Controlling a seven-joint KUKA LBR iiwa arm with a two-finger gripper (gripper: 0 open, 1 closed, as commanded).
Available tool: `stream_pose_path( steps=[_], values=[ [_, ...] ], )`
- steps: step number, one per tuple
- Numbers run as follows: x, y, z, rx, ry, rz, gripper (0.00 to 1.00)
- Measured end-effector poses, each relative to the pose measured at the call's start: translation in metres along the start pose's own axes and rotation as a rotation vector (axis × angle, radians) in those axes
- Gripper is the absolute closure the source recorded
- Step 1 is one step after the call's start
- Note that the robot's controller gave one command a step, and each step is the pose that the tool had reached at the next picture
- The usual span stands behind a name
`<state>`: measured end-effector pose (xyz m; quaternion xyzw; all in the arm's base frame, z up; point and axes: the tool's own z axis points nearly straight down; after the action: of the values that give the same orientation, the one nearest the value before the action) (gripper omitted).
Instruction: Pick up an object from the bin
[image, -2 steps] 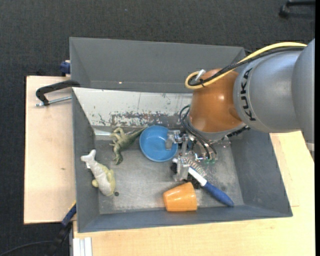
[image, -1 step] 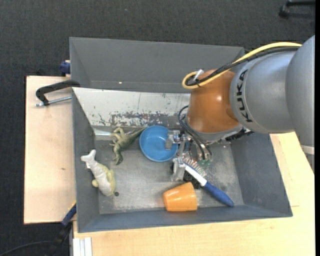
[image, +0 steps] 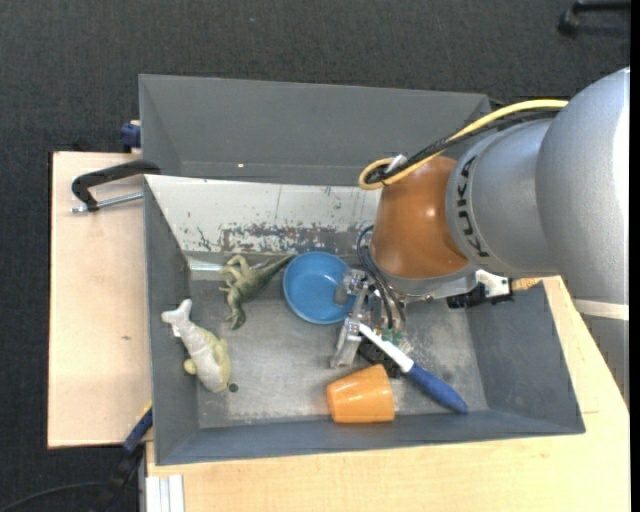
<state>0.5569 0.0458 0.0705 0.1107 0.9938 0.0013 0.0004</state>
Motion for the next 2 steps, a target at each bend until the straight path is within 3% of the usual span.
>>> stream_pose_path(
  steps=[1,2],
  values=[
    [-0.0009,0.0012,-0.001,0.0,-0.003,-0.001,0.0],
    [-0.0016,0.0018,-0.0017,-0.001,-0.005,-0.001,1.0]
  ],
)
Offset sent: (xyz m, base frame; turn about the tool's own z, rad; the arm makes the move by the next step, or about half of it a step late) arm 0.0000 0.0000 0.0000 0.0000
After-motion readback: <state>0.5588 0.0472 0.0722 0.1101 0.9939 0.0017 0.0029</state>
